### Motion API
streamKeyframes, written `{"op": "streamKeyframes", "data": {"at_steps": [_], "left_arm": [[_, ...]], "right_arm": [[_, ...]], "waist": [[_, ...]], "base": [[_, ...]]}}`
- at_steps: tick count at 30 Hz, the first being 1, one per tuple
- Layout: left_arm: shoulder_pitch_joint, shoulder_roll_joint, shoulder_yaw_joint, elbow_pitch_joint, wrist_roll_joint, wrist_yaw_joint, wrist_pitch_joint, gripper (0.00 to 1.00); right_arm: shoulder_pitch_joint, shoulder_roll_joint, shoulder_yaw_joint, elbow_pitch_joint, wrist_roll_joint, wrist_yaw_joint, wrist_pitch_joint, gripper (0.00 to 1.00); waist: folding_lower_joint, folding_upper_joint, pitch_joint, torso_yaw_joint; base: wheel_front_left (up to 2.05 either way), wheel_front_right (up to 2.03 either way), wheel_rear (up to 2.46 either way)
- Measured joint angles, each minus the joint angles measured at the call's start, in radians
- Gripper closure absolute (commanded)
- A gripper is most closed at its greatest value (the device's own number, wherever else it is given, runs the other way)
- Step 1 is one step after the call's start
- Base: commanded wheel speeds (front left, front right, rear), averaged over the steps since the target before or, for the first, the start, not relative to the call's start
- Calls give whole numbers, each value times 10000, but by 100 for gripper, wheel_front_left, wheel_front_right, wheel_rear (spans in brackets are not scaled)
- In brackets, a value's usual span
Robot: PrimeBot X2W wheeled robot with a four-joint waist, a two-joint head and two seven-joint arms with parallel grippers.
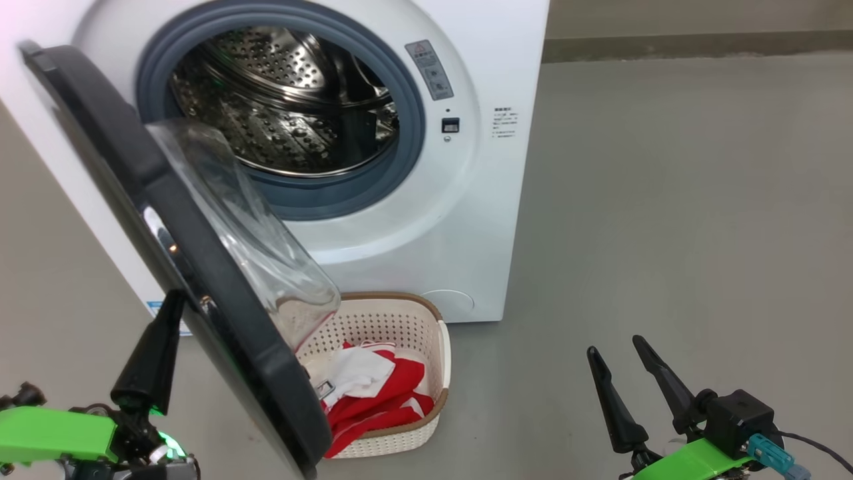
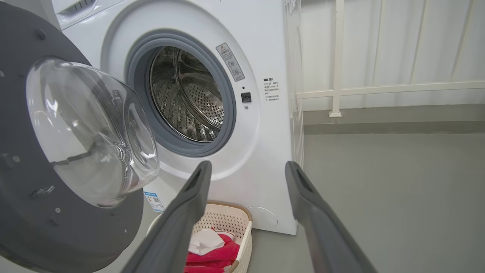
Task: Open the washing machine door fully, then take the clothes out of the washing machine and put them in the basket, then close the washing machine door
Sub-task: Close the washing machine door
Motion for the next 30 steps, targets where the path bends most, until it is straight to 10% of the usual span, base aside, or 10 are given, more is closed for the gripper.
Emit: {"op": "streamKeyframes", "data": {"at_steps": [30], "left_arm": [[-3164, 8, -1346, 2276, -1231, -790, -2119, 100]], "right_arm": [[-811, -104, 12, -257, -2, 0, -2, 0]], "waist": [[-1, 0, 1522, -1605]], "base": [[0, 0, 0]]}}
